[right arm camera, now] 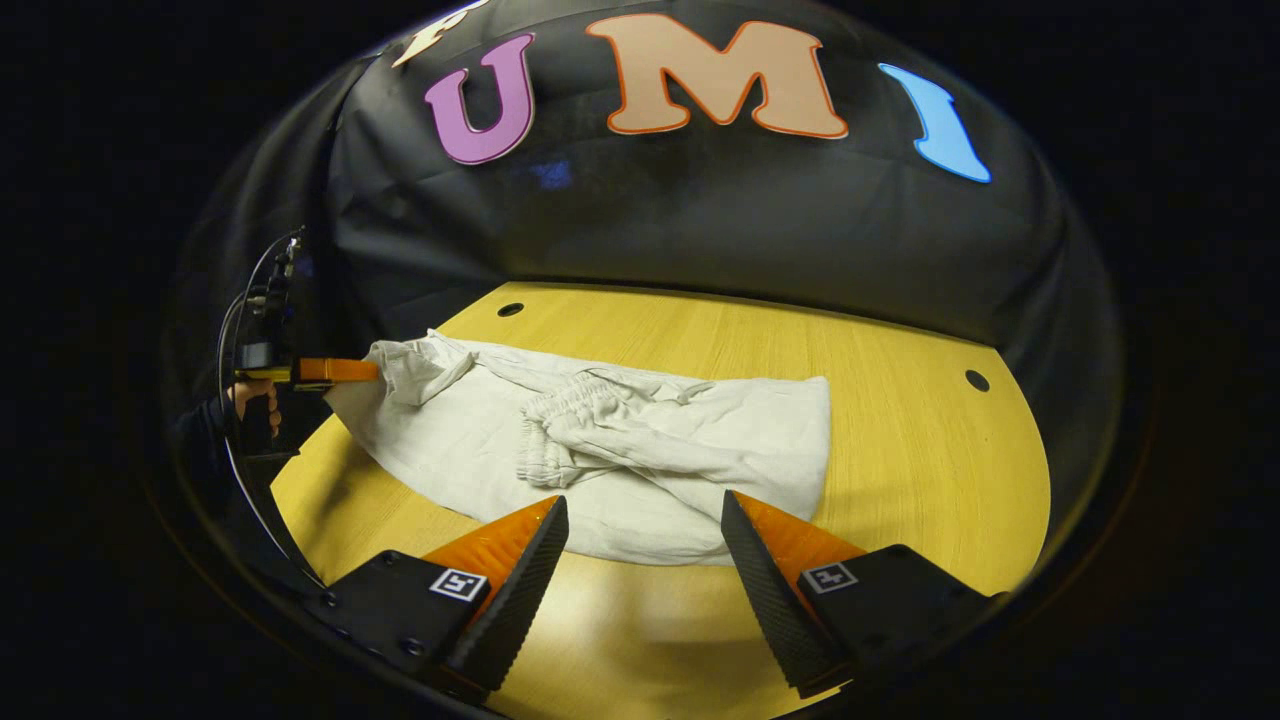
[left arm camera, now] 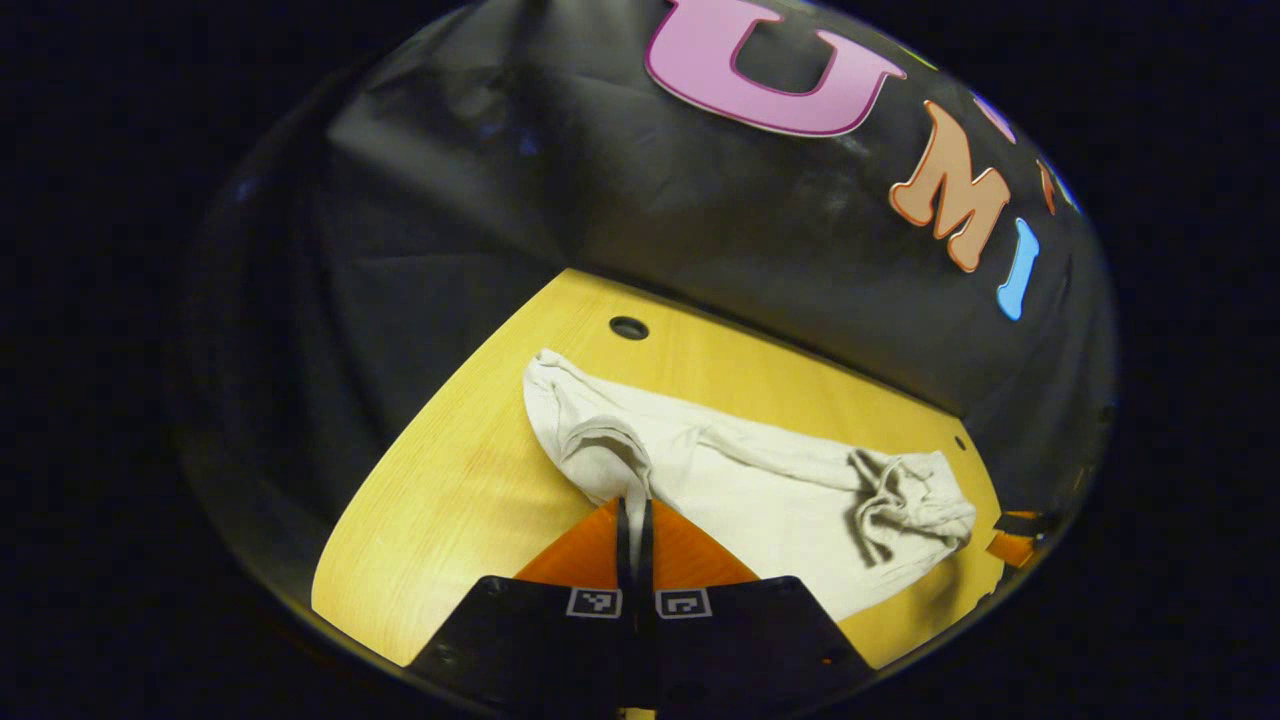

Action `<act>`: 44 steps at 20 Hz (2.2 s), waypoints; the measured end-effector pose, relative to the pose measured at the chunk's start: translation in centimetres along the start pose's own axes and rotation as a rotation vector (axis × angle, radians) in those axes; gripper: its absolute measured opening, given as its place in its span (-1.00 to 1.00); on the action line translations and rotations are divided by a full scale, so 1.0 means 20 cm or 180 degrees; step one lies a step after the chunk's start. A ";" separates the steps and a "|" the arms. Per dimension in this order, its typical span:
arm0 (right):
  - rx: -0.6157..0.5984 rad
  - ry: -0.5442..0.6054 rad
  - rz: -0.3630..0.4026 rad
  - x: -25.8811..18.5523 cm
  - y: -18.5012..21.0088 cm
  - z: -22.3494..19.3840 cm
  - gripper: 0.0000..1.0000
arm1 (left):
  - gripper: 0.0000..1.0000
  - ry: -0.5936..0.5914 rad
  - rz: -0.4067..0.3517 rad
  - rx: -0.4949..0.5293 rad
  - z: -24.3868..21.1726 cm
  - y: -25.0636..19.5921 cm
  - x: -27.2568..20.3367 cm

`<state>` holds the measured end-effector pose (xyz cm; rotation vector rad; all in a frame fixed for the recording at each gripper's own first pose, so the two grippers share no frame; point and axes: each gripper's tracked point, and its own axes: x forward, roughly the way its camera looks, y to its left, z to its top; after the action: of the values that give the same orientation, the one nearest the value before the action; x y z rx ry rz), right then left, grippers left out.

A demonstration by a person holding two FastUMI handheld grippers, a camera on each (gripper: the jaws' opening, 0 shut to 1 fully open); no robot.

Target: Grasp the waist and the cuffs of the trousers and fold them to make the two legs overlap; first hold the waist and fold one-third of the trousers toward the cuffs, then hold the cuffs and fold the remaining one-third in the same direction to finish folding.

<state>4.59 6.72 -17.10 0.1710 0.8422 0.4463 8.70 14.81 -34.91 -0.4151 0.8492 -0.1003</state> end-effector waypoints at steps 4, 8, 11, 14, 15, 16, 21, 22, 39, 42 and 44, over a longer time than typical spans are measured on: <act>0.0080 -0.0015 -0.0053 -0.11 -0.15 -0.06 0.97 | -1.00 -0.0173 -0.0238 0.0087 0.14 -0.31 0.02; 0.0206 -0.0064 -0.0149 -0.24 -0.31 -0.10 0.96 | -1.00 -0.0255 -0.0484 0.0105 0.21 -0.64 0.04; 0.0299 -0.0106 -0.0235 -0.33 -0.44 -0.14 0.96 | -1.00 -0.0285 -0.0638 0.0197 0.24 -0.87 0.07; 0.0401 -0.0153 -0.0331 -0.41 -0.55 -0.17 0.96 | -1.00 -0.0278 -0.0804 0.0332 0.24 -1.11 0.09; 0.0432 -0.0164 -0.0365 -0.44 -0.60 -0.18 0.96 | -1.00 -0.0271 -0.0862 0.0376 0.23 -1.19 0.10; 0.0465 -0.0174 -0.0400 -0.47 -0.64 -0.20 0.96 | -1.00 -0.0267 -0.0918 0.0417 0.23 -1.27 0.12; 0.0611 -0.0207 -0.0570 -0.60 -0.83 -0.28 0.89 | -1.00 -0.0165 -0.1173 0.0550 0.13 -1.64 0.17; 0.0631 -0.0211 -0.0605 -0.64 -0.86 -0.29 0.89 | -1.00 -0.0137 -0.1216 0.0598 0.09 -1.71 0.18; 0.0800 -0.0238 -0.0619 -0.72 -1.12 -0.40 0.95 | -0.96 0.0659 -0.1038 0.1315 -0.83 -1.89 0.34; 0.0726 -0.0387 -0.0554 -0.71 -1.08 -0.30 0.95 | 0.19 0.0366 -0.1012 0.1256 -0.74 -1.93 0.21; 0.0609 -0.0549 -0.0525 -0.72 -1.02 -0.19 0.93 | 0.90 -0.0009 -0.0815 0.1289 -0.59 -1.89 0.14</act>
<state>-0.11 -18.04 -16.32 0.3099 0.7222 0.1924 4.67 -24.12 -28.80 -0.1400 0.7471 -0.4996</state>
